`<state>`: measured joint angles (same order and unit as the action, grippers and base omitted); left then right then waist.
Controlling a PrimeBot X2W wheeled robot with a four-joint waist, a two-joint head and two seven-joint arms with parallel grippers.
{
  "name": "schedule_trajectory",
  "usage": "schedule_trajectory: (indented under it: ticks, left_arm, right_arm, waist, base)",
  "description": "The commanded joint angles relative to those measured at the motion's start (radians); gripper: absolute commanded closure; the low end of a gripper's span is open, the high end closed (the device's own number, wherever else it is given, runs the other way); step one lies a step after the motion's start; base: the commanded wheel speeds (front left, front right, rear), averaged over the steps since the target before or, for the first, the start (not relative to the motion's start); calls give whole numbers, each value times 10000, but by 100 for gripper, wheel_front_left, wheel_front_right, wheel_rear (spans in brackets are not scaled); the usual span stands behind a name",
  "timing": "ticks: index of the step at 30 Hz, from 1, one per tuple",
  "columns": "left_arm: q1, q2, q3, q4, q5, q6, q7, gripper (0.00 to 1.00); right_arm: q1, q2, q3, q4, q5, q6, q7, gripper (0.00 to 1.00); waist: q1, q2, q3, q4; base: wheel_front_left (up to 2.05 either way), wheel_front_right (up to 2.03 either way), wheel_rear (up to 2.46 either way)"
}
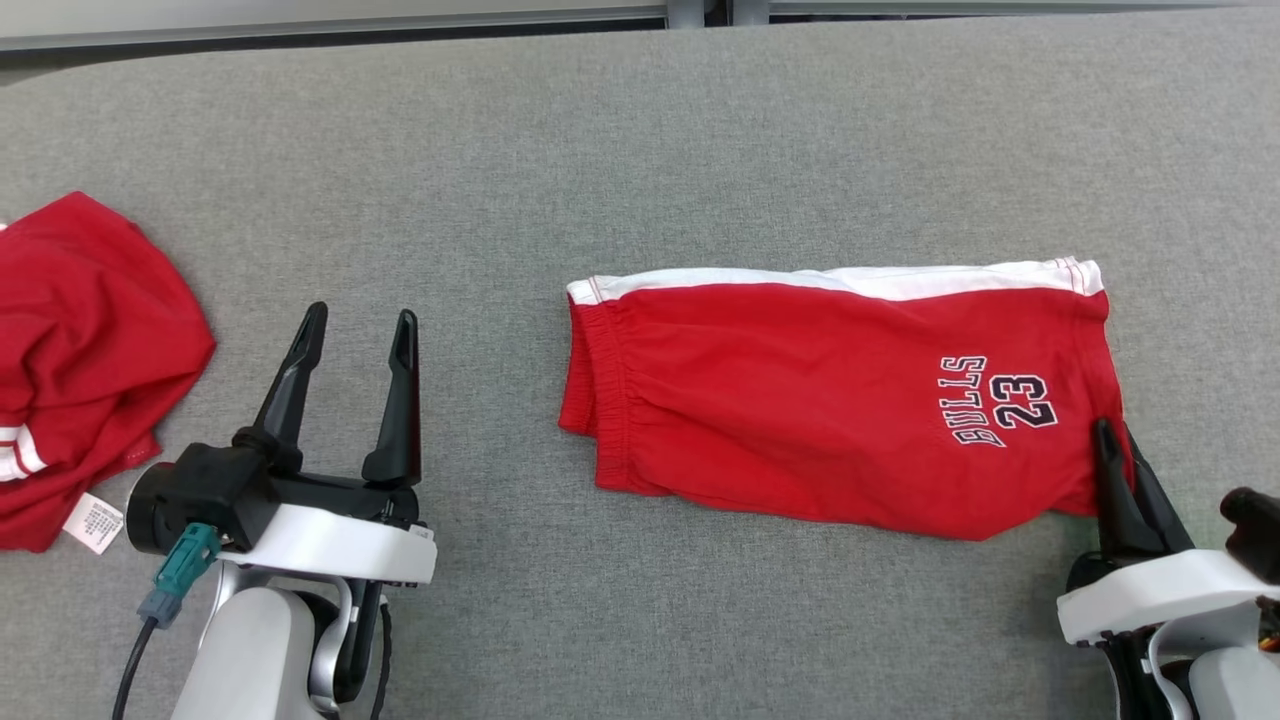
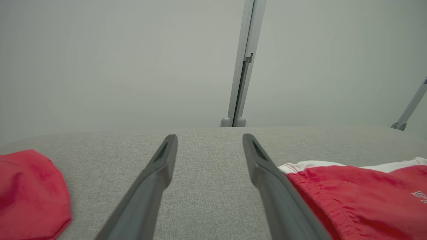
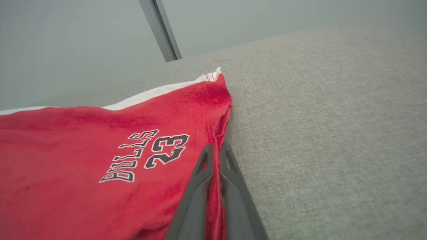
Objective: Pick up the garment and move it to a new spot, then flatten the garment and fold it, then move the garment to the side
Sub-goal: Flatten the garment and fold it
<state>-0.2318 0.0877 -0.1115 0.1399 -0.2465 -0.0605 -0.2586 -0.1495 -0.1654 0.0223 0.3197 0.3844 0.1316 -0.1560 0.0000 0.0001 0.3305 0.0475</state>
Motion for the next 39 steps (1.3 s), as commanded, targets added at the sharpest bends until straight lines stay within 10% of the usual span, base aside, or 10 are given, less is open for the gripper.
schedule_trajectory:
  ticks: [1,12,27,28,30,39]
  left_arm:
    - [65,44,8,12,-18,35,-1,0]
    - [20,-15,-150,86,-138,120,7,0]
    - [-188,-171,-472,319,-254,162,-53,0]
    - [-198,-137,-475,339,-176,183,-55,0]
    - [-208,-128,-471,361,-127,201,-62,0]
    - [-142,-65,-292,316,-64,300,-68,0]
  right_arm:
    - [-63,-45,6,-69,-37,-17,31,100]
    - [-1501,267,2550,-2378,-204,-9,1323,100]
    - [-2311,734,5851,-169,531,-9,1458,100]
    - [-2322,756,5880,-114,627,-9,1375,86]
    - [-2371,698,5958,60,623,-9,1215,1]
    - [-2592,143,6302,-900,888,-9,-184,0]
  waist:
    - [0,-1,-35,30]
    - [0,-1,-261,334]
    - [0,-1,-131,862]
    - [0,-1,-114,863]
    - [0,-1,-111,859]
    - [0,-1,-223,725]
  base:
    - [0,0,0]
    - [0,0,0]
    - [0,0,0]
    - [0,0,0]
    - [0,0,0]
    - [0,0,0]
